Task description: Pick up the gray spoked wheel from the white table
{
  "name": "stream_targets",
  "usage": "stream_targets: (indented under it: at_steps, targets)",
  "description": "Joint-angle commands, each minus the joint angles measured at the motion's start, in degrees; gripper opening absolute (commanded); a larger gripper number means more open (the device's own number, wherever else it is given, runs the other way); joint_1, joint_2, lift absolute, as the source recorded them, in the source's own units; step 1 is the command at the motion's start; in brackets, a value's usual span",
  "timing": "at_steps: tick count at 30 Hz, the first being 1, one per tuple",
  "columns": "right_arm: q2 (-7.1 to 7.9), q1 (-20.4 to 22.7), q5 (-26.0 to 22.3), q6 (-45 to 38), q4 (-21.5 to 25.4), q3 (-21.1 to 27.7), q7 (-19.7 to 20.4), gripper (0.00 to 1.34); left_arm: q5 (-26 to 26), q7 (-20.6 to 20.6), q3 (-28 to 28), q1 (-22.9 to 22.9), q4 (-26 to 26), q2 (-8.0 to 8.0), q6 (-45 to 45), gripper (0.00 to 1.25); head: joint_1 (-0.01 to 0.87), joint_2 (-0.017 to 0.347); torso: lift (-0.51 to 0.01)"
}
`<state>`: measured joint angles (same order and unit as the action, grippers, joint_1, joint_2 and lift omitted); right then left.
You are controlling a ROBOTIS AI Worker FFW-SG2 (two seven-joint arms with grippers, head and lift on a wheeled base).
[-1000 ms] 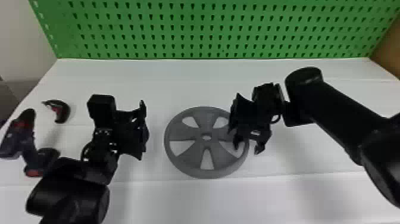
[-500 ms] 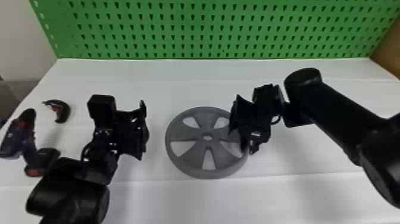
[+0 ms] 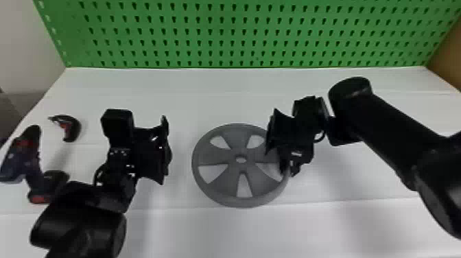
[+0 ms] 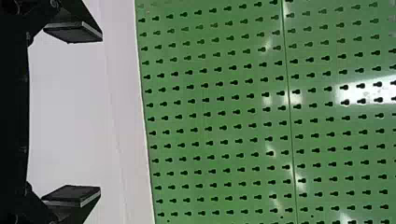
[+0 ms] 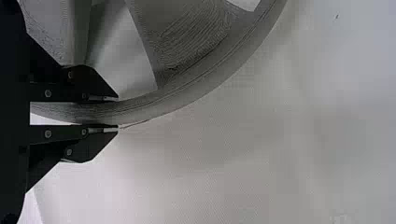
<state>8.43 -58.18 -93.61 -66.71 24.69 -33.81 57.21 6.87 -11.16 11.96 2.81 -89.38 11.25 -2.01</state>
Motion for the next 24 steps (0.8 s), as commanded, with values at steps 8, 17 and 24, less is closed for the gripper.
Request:
stream_targets:
  at_steps: [8,17,24]
  targets:
    - [-0.17,-0.2,-0.1,-0.4,0.2,0.4,0.0,0.27,0.3,0.0,0.1,0.2,0.0,0.0,-0.2,1.12,0.765,0.006,-0.092]
    - [0.09,-0.8,-0.2,-2.1,0.4,2.9,0.0,0.27,0.3,0.0,0.1,0.1,0.0,0.0,-0.3,1.12,0.765,0.006,-0.092]
    - [0.62,-1.9,1.8,-3.6,1.8,5.8,0.0,0.27,0.3,0.0,0.2,0.3,0.0,0.0,-0.3,1.12,0.765,0.006,-0.092]
